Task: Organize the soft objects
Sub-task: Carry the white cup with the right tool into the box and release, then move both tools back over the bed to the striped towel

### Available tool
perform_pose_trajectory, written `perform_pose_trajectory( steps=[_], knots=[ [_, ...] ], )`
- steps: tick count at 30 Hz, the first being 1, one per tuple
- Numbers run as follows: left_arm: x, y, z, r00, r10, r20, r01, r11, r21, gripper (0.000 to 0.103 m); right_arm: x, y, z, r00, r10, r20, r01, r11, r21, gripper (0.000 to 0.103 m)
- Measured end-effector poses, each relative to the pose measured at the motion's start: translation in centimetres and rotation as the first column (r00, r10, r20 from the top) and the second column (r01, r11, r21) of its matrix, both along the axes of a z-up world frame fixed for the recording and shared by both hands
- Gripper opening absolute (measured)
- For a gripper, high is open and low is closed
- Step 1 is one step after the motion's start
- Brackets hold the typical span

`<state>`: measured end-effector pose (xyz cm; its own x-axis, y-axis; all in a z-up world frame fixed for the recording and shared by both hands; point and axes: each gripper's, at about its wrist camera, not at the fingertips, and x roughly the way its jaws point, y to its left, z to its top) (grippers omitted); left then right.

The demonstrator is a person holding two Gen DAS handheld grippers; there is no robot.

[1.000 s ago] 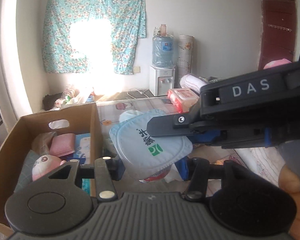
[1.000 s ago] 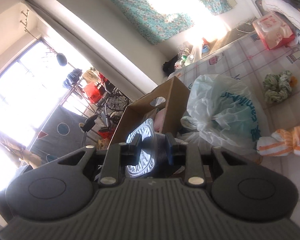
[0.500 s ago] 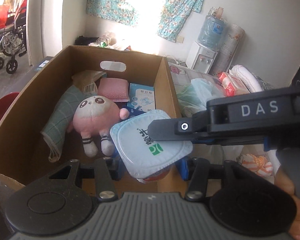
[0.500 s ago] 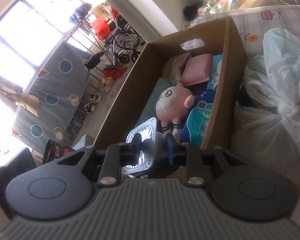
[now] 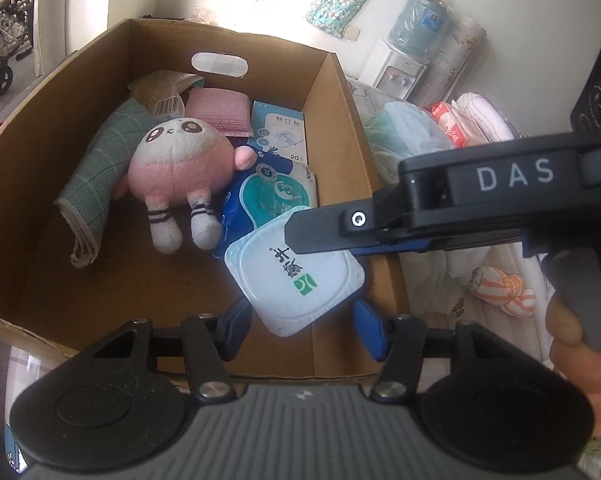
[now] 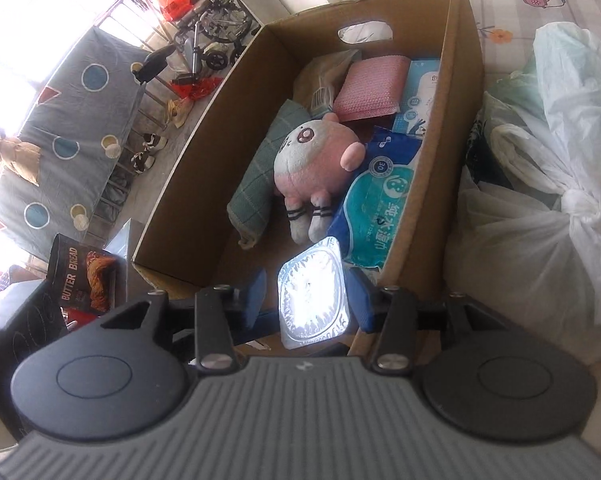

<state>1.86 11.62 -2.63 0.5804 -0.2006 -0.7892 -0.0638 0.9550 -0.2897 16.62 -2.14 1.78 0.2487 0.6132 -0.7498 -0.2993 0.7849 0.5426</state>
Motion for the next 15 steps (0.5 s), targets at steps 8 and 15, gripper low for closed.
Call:
perform_pose_trajectory(
  steps=[8, 15],
  knots=[
    [-0.18, 0.29, 0.44, 1.0, -0.005, 0.0, 0.005, 1.0, -0.02, 0.058, 0.34, 0.15, 0.1, 1.0, 0.015, 0.003, -0.015, 1.0, -0.019, 0.044],
    [-0.25, 0.52, 0.99, 1.0, -0.013, 0.014, 0.013, 0.999, -0.035, 0.061, 0.71, 0.5, 0.0, 1.0, 0.029, -0.002, -0.029, 0.999, -0.017, 0.051]
  ],
)
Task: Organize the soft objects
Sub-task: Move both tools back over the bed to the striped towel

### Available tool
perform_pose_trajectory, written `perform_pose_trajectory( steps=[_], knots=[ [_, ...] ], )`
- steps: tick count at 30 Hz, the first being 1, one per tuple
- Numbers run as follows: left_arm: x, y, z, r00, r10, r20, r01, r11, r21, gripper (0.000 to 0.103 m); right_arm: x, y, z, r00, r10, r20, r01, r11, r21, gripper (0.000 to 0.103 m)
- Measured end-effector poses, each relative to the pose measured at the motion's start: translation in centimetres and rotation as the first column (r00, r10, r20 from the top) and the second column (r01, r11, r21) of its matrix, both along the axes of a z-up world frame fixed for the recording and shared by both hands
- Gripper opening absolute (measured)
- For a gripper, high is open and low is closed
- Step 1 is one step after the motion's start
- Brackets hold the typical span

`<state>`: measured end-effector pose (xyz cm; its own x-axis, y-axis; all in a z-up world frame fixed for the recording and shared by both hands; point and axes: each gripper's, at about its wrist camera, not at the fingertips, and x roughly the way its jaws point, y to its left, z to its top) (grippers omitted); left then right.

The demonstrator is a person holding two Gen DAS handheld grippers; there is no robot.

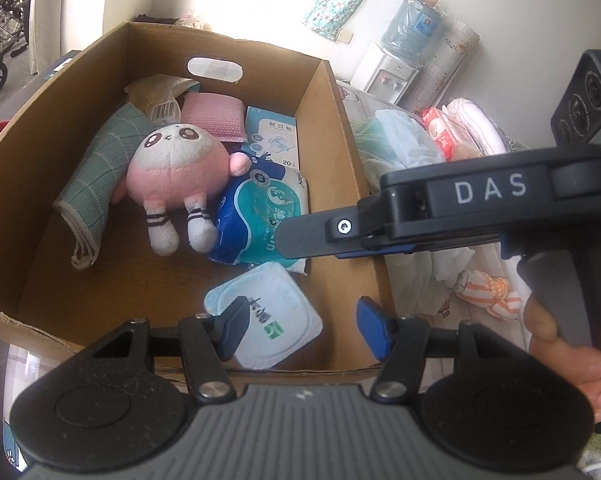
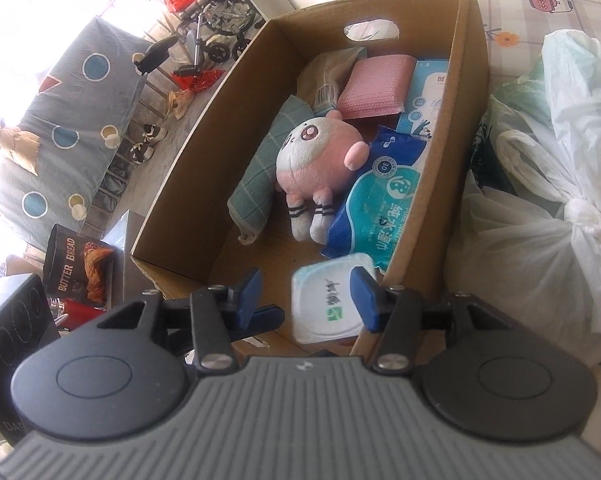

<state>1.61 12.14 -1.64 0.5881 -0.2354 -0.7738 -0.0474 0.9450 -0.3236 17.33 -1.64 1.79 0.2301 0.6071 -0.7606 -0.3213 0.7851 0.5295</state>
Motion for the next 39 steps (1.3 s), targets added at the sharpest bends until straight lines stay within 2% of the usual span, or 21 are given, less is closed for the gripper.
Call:
perform_pose_trajectory(
  steps=[9, 11, 14, 17, 20, 24, 29, 31, 35, 38, 39],
  knots=[
    [-0.2, -0.2, 1.0, 0.999, 0.006, 0.039, -0.007, 1.0, 0.027, 0.062, 0.0, -0.6, 0.6, 1.0, -0.021, 0.022, 0.02, 1.0, 0.021, 0.055],
    [-0.5, -0.7, 1.6, 0.997, 0.0, 0.072, -0.004, 0.999, 0.054, 0.062, -0.3, -1.5, 1.0, 0.999, -0.038, 0.033, 0.036, 0.997, 0.069, 0.056],
    [-0.9, -2.2, 2.8, 0.989, -0.038, 0.145, 0.021, 0.993, 0.117, 0.069, -1.3, -3.4, 1.8, 0.994, -0.088, 0.069, 0.077, 0.987, 0.139, 0.057],
    [-1.2, -4.5, 3.9, 0.972, -0.101, 0.212, 0.062, 0.981, 0.185, 0.072, -2.5, -6.2, 2.7, 0.982, -0.157, 0.105, 0.137, 0.974, 0.179, 0.058],
    [-1.2, -7.6, 4.7, 0.945, -0.192, 0.264, 0.129, 0.963, 0.238, 0.076, -3.9, -10.3, 3.5, 0.959, -0.251, 0.129, 0.221, 0.953, 0.206, 0.059],
    [-1.0, -12.2, 4.8, 0.897, -0.319, 0.307, 0.232, 0.929, 0.29, 0.078, -6.3, -16.9, 3.8, 0.902, -0.406, 0.144, 0.369, 0.901, 0.23, 0.061],
    [0.0, -18.1, 2.9, 0.846, -0.444, 0.293, 0.354, 0.881, 0.314, 0.078, -8.7, -24.4, 3.0, 0.82, -0.551, 0.156, 0.524, 0.832, 0.184, 0.062],
    [0.3, -20.1, 1.7, 0.836, -0.477, 0.272, 0.389, 0.864, 0.32, 0.078, -9.0, -26.5, 2.3, 0.807, -0.567, 0.166, 0.547, 0.823, 0.151, 0.062],
    [1.3, -22.6, -1.4, 0.836, -0.5, 0.225, 0.432, 0.854, 0.29, 0.074, -7.7, -30.0, -0.6, 0.803, -0.572, 0.168, 0.564, 0.82, 0.098, 0.061],
    [2.1, -23.7, -3.9, 0.856, -0.489, 0.168, 0.435, 0.857, 0.275, 0.071, -5.8, -31.7, -3.3, 0.806, -0.578, 0.129, 0.57, 0.816, 0.094, 0.054],
    [2.3, -23.9, -4.6, 0.86, -0.487, 0.153, 0.437, 0.858, 0.271, 0.066, -4.9, -32.0, -4.2, 0.807, -0.579, 0.116, 0.571, 0.816, 0.091, 0.051]
  ],
)
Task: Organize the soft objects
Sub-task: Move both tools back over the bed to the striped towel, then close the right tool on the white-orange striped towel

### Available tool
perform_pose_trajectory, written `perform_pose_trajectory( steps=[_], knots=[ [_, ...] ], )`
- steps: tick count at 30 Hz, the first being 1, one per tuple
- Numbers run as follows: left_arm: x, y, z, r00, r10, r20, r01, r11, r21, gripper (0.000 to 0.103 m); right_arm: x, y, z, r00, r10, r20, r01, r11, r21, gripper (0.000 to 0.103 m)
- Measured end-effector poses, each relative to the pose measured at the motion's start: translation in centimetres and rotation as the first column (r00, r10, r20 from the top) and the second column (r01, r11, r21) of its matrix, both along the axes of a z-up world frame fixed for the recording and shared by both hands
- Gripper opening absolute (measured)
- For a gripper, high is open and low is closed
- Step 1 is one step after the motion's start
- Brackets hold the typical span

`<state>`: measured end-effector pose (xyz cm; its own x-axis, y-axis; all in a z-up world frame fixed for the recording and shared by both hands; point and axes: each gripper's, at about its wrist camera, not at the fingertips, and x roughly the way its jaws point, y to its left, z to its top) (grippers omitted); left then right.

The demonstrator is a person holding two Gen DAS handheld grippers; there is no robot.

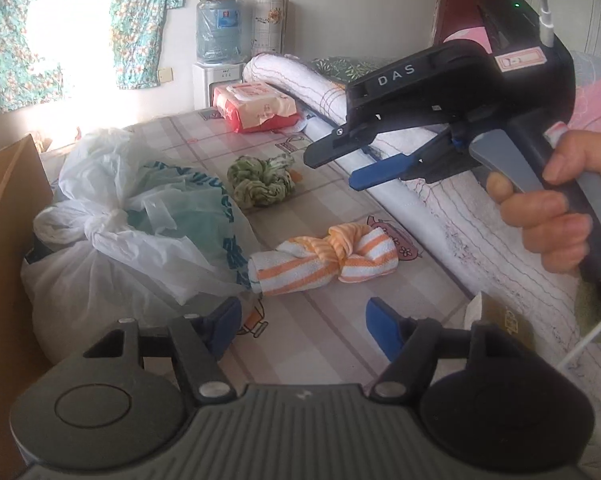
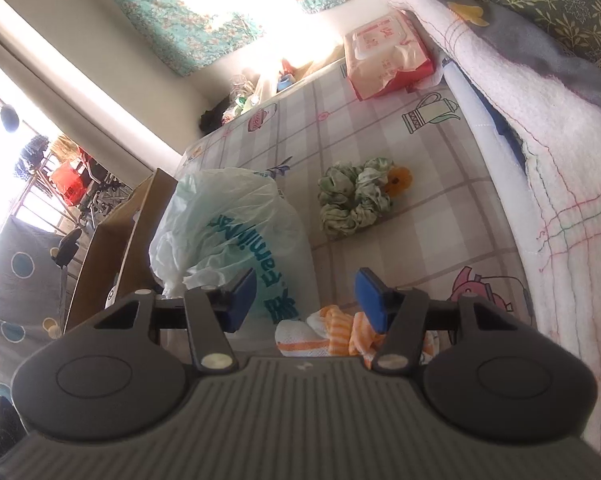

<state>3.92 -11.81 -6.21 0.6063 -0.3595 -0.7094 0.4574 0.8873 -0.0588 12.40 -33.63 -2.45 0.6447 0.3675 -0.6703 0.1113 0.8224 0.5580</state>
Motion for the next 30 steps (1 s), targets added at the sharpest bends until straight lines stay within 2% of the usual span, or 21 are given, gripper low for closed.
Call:
perform_pose_trajectory(
  steps=[5, 9, 12, 19, 24, 30],
  knots=[
    [0.9, -0.7, -2.1, 0.998, 0.01, -0.054, -0.008, 1.0, 0.026, 0.061, 3.5, -1.0, -4.8, 0.996, -0.009, -0.084, 0.013, 0.999, 0.042, 0.044],
    [1.5, -0.5, -2.5, 0.996, 0.002, -0.086, -0.001, 1.0, 0.009, 0.06, 3.2, -1.2, -6.9, 0.99, 0.003, -0.144, 0.008, 0.997, 0.073, 0.043],
    [2.3, -0.6, -2.6, 0.992, -0.012, -0.122, 0.01, 1.0, -0.016, 0.06, 1.6, -0.7, -7.3, 0.984, 0.027, -0.176, -0.009, 0.995, 0.103, 0.043],
    [2.9, -0.6, -3.1, 0.97, -0.053, -0.237, 0.027, 0.994, -0.11, 0.068, -2.4, 1.2, -7.9, 0.957, 0.127, -0.262, -0.066, 0.971, 0.228, 0.045],
    [3.1, -1.3, -3.4, 0.961, -0.045, -0.274, 0.013, 0.993, -0.119, 0.071, -2.4, 2.5, -8.1, 0.951, 0.16, -0.263, -0.104, 0.971, 0.216, 0.046],
    [3.3, -0.7, -3.4, 0.946, -0.036, -0.321, -0.012, 0.989, -0.147, 0.07, -2.5, 2.4, -8.0, 0.952, 0.145, -0.268, -0.088, 0.973, 0.214, 0.044]
  ],
)
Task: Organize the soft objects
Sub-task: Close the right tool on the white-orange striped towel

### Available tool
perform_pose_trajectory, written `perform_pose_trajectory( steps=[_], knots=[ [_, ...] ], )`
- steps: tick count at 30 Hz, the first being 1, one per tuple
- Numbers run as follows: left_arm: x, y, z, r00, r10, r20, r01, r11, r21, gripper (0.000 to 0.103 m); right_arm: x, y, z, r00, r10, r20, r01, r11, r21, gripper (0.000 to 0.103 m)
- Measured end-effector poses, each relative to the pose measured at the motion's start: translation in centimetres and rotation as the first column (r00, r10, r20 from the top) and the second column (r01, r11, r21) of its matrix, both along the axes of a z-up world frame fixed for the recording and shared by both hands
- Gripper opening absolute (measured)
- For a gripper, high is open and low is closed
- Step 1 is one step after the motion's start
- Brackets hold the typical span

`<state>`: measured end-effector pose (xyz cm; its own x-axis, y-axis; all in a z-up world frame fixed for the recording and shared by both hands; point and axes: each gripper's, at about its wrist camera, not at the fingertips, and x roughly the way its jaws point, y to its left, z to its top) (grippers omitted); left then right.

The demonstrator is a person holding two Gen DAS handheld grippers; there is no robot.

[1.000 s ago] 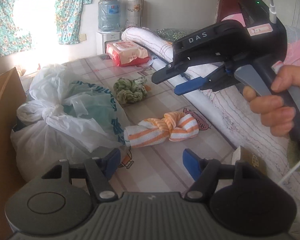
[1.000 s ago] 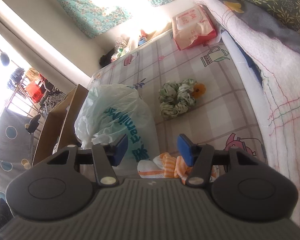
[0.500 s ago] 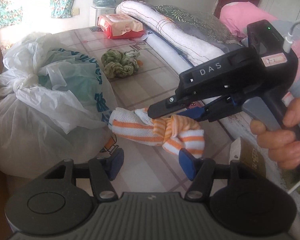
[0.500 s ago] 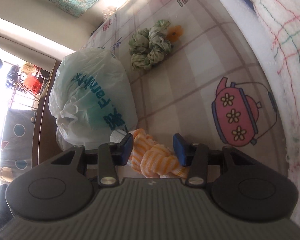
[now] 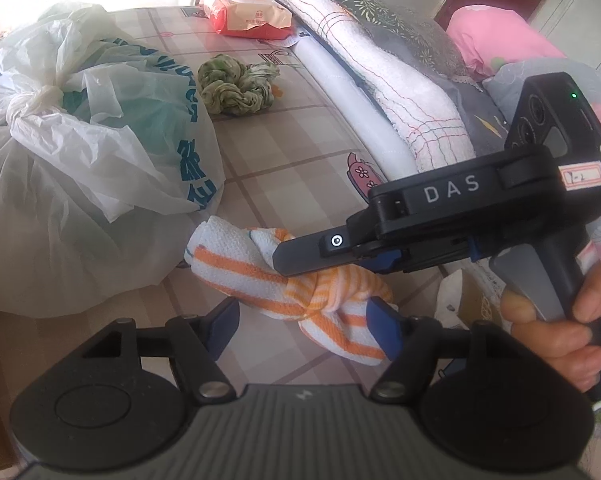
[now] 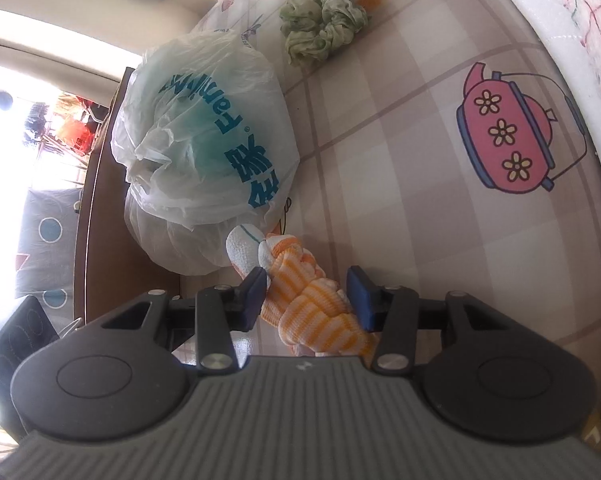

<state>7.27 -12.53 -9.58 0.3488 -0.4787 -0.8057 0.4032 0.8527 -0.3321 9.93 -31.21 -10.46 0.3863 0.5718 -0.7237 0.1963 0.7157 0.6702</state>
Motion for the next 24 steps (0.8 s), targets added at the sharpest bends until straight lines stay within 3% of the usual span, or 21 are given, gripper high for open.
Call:
perform_pose_trajectory(
  steps=[9, 16, 24],
  knots=[
    [-1.4, 0.5, 1.7, 0.999, -0.01, 0.04, 0.011, 0.999, -0.034, 0.073, -0.3, 0.0, 0.1, 1.0, -0.014, 0.005, 0.015, 1.0, -0.019, 0.043],
    [-1.2, -1.2, 0.0, 0.998, -0.057, -0.015, 0.057, 0.998, 0.001, 0.074, -0.8, 0.6, 0.1, 0.999, -0.047, -0.011, 0.046, 0.999, -0.02, 0.044],
    [-0.7, -1.1, -0.6, 0.998, -0.064, -0.016, 0.064, 0.998, 0.011, 0.074, -1.7, 1.4, 0.2, 0.999, -0.046, -0.016, 0.046, 0.999, -0.019, 0.045]
  ],
)
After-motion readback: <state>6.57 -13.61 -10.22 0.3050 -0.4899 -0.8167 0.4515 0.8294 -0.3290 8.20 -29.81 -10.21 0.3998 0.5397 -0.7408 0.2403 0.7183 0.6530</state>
